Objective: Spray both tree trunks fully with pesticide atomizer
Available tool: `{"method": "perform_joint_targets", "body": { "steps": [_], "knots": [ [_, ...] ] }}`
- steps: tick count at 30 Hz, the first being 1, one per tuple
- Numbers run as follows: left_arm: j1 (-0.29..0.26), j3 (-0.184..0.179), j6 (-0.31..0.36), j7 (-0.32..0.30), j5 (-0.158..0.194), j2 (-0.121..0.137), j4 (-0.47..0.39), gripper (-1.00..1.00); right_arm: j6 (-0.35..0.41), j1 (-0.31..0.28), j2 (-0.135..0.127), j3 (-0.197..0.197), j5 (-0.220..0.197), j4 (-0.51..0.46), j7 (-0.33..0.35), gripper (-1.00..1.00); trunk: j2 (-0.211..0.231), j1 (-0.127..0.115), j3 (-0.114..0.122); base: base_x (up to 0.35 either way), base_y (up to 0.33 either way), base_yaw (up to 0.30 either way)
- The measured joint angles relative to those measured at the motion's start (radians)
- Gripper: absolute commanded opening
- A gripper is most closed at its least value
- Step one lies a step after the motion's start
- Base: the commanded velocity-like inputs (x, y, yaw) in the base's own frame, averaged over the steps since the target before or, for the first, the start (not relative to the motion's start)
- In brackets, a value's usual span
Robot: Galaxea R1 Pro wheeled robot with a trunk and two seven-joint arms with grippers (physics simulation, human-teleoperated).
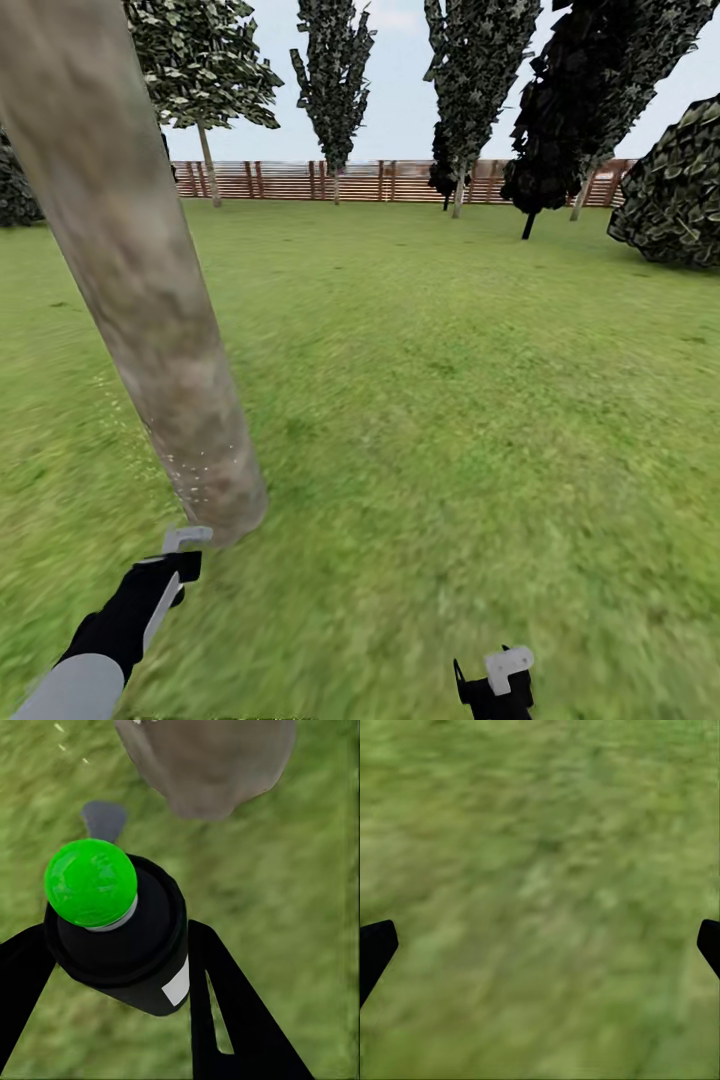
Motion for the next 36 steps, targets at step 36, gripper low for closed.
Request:
{"method": "perform_joint_targets", "body": {
  "steps": [36],
  "knots": [
    [0.025, 0.013, -0.036, 0.000, -0.002, -0.027, -0.004, -1.00, 0.000, 0.000, 0.000, 0.000, 0.002, 0.000, 0.000, 1.00, 0.000, 0.000, 0.000, 0.000, -0.144, 0.114]
  ]
}}
